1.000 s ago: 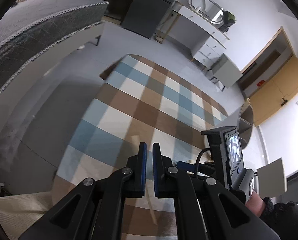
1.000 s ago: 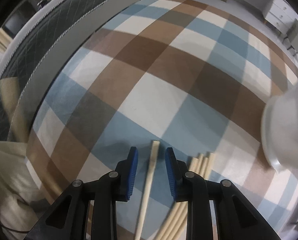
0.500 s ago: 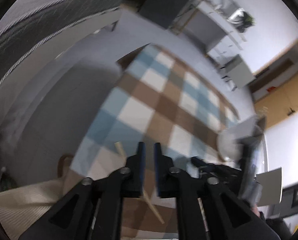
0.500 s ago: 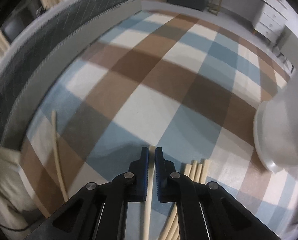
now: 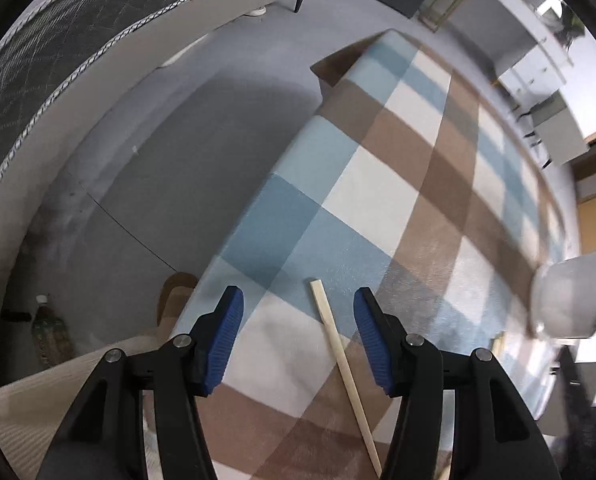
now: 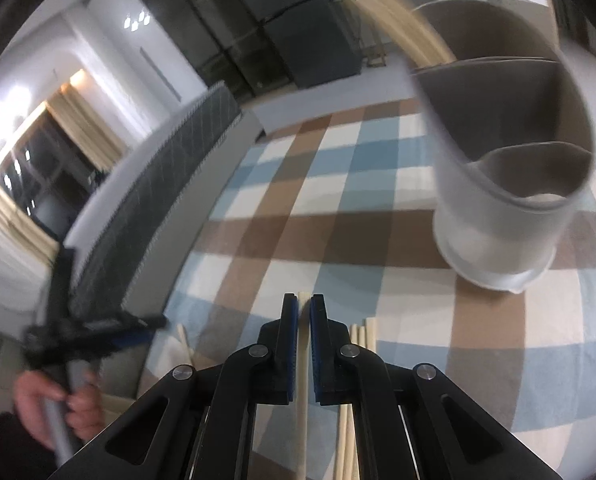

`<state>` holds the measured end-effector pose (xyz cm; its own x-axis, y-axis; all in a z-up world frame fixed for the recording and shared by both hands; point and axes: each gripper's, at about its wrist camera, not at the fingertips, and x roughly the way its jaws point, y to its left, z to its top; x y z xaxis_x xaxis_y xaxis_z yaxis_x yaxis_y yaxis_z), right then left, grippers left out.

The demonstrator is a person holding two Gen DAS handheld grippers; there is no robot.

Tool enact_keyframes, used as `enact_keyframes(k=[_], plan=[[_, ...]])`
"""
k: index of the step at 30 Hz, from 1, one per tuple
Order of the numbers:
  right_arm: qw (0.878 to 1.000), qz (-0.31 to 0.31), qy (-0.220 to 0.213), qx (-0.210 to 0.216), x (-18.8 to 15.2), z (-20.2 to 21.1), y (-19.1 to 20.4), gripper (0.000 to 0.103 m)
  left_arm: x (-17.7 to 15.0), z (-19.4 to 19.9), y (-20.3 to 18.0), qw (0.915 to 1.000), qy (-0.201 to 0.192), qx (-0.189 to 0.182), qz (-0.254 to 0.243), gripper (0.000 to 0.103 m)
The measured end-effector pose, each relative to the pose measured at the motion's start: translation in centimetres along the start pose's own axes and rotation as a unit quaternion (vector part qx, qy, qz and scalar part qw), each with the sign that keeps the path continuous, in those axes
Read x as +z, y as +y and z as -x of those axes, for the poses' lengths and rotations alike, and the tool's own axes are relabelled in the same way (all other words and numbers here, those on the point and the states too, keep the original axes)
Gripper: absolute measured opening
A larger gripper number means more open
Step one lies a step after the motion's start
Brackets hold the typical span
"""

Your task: Organize utensils

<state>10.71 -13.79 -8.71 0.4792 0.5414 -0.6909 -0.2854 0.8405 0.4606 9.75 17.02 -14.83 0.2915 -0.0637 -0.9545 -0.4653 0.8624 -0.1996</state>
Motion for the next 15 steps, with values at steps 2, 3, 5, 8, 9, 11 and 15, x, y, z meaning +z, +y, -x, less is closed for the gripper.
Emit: enact_keyframes(k=[2, 3, 5, 8, 9, 11, 15], plan=[[0.999, -0.021, -0.02, 0.016, 0.3, 0.9, -0.7, 0.005, -0.2, -0.7, -0.8, 0.9997, 0.004, 0.022, -0.014, 0.052], [0.999, -0.026, -0.028, 0.021, 0.4, 1.2, -0.8, 0.005, -0.1, -0.9, -1.1, 0.9994, 0.006, 0.028, -0.018, 0.052], [0.998, -0.024, -0.044, 0.028, 0.6, 2.0, -0.8, 0.005, -0.2, -1.2, -1.8, 0.998, -0.003, 0.055, -0.031, 0.052], [0.997, -0.018, -0.063, 0.037, 0.8, 2.9, -0.6, 0.005, -0.3, -1.6, -2.7, 0.9957, -0.015, 0.079, -0.045, 0.051], [0.997, -0.017, -0.067, 0.042, 0.8, 3.1, -0.5, 0.005, -0.3, -1.7, -3.0, 0.9943, -0.02, 0.091, -0.051, 0.051], [0.996, -0.009, -0.074, 0.042, 0.8, 3.8, -0.4, 0.005, -0.5, -1.7, -3.5, 0.993, -0.035, 0.097, -0.057, 0.046], [0.995, -0.007, -0.083, 0.048, 0.9, 4.4, -0.7, 0.005, -0.9, -1.6, -4.5, 0.9934, -0.041, 0.084, -0.067, 0.008]])
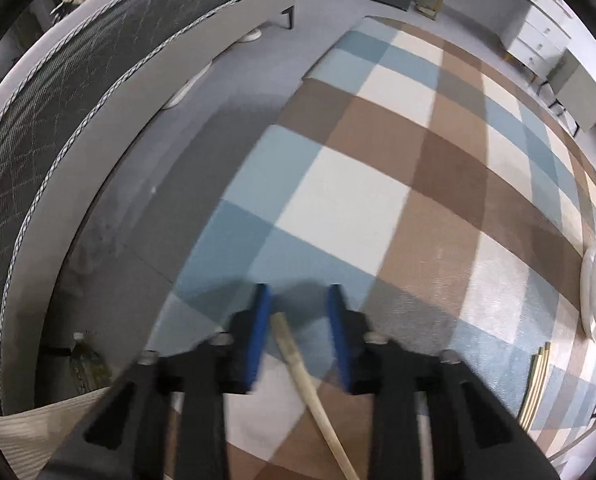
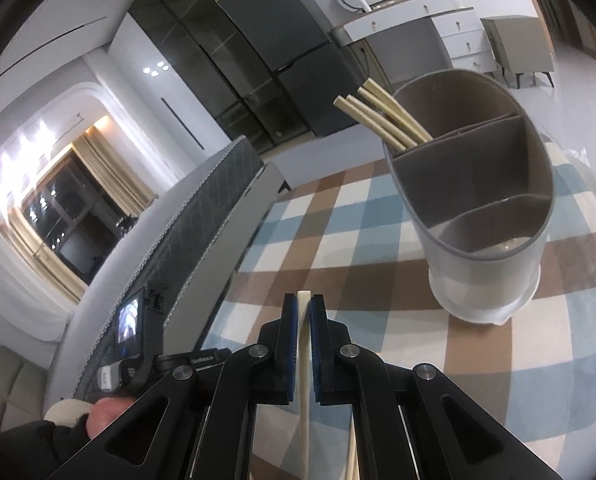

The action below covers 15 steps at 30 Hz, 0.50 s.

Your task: Organize utensils

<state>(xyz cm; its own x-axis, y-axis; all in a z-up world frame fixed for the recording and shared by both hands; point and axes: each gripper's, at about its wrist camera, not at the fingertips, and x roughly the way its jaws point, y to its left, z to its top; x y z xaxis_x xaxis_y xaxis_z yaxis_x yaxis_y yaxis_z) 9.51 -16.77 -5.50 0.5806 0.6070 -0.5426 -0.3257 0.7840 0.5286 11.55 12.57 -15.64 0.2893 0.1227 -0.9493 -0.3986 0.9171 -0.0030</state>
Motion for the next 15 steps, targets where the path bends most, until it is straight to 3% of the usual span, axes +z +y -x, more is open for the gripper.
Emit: enact_keyframes(k=[3, 7, 15], plan=[[1.0, -0.001, -0.002, 0.0, 0.0, 0.4, -0.2, 0.005, -0.3, 0.1, -0.8, 0.9999, -0.008, 0.012, -0.008, 0.0], [1.0, 0.004, -0.005, -0.004, -0.3, 1.1, -0.4, 0.005, -0.3, 0.3, -0.9, 0.9999, -0.008, -0.011, -0.004, 0.0], [1.0, 0.02, -0.02, -0.014, -0.7, 2.6, 0.5, 0.005, -0.7, 5.2, -1.6, 0.9948, -0.063, -0.08, -0.003, 0.0]])
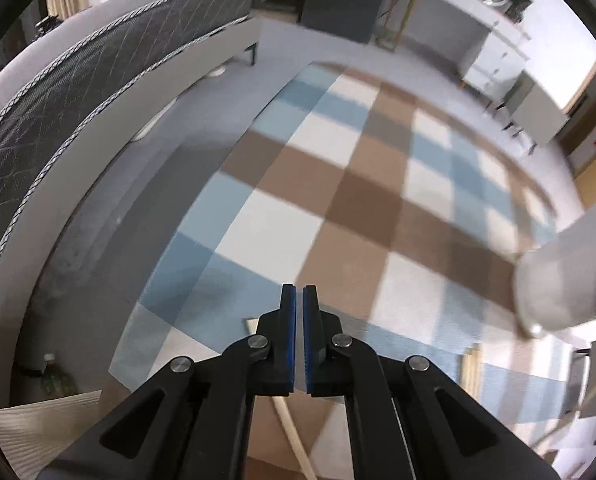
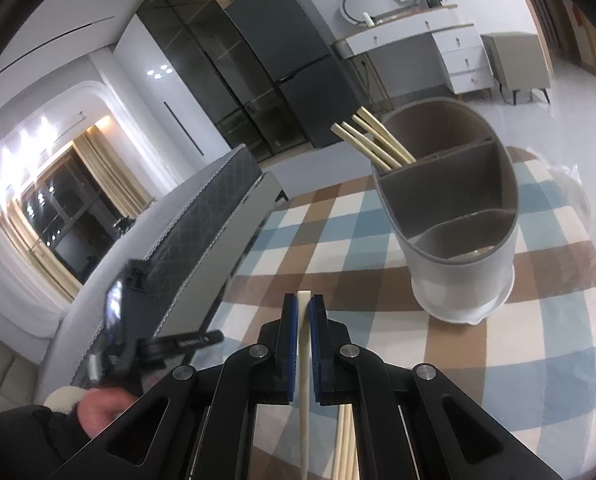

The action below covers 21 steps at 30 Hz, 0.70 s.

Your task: Organize utensils

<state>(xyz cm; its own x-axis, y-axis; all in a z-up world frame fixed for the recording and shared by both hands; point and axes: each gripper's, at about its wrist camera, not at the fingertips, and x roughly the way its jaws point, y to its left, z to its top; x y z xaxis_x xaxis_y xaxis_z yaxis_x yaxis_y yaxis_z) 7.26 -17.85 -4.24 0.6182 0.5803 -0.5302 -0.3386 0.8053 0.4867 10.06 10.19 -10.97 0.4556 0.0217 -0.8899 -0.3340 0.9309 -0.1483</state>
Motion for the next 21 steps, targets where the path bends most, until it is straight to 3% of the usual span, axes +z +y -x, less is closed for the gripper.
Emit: enact_keyframes(k=[3, 5, 7, 10, 16, 21], plan=[[1.0, -0.004, -0.001, -0.001, -0.6, 0.5, 0.2, 0.005, 0.5, 0.7, 0.3, 0.9999, 0.013, -0.006, 0.003, 0.0], [1.0, -0.009, 0.001, -0.001, -1.0, 0.8, 0.3, 0.005, 0.8, 0.1, 1.3, 0.9987, 0.049, -0.009, 0.01, 0.003], [1.0, -0.007, 0.002, -0.001, -1.2, 0.8, 0.6, 0.005, 0.6, -0.6, 1.6, 0.9972, 0.073, 0.013, 0.004, 0.032], [1.0, 0.004, 0.0, 0.0, -1.2, 0.7, 1.0, 0.005, -0.1, -1.4, 2.1, 0.9967, 0.076, 0.028, -0.005, 0.047], [1.0, 0.001, 0.002, 0.006, -0.9, -0.1, 1.0, 0.005, -1.2, -4.0, 1.3, 0.9898, 0.126, 0.06, -0.029, 0.047], [1.0, -0.011, 0.0, 0.011, -0.7, 0.1, 0.3, 0.005, -0.9, -5.0, 0.1, 0.9883, 0.133, 0.066, -0.033, 0.046]])
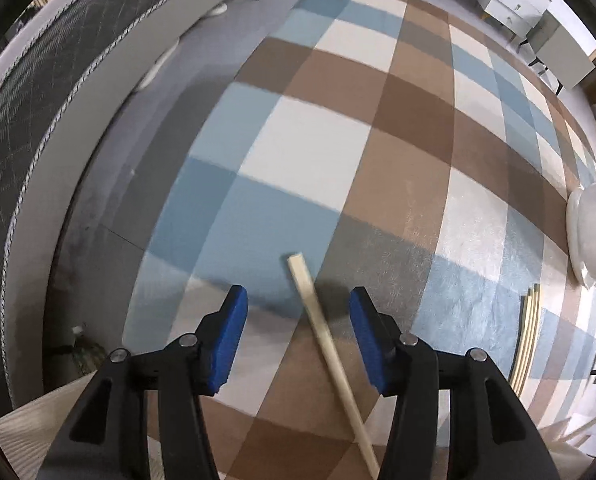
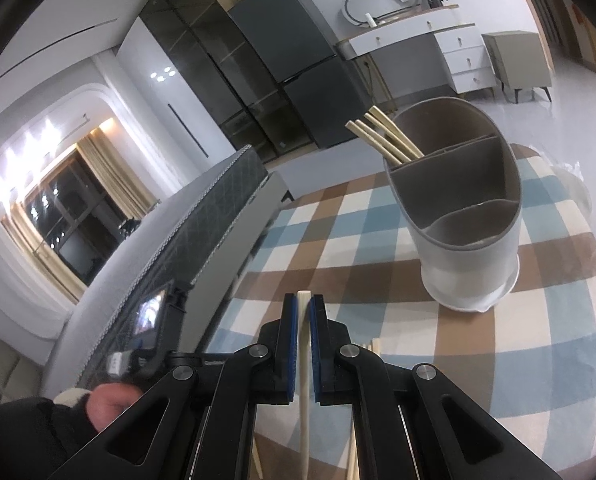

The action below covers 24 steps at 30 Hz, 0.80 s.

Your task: Organize utensils

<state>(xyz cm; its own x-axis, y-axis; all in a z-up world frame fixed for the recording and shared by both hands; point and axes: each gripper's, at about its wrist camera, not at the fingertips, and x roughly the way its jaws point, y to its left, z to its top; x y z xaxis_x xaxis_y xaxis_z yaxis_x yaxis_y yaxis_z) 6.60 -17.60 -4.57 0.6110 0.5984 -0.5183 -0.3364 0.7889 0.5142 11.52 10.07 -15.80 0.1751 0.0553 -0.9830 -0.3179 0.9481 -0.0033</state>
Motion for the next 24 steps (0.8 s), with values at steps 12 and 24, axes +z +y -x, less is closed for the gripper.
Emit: enact_keyframes(k=[12, 24], plan=[[1.0, -0.002, -0.001, -0.012, 0.0, 0.9, -0.7, 0.005, 0.3, 2.7, -2.7, 0.997, -0.062, -0.044, 0.011, 0.002], [0.999, 0.031, -0.023, -0.039, -1.4, 3.4, 1.1, 0.005, -4.9, 11.8, -1.6, 0.9653, -0.219, -0.143, -0.003, 0.002]])
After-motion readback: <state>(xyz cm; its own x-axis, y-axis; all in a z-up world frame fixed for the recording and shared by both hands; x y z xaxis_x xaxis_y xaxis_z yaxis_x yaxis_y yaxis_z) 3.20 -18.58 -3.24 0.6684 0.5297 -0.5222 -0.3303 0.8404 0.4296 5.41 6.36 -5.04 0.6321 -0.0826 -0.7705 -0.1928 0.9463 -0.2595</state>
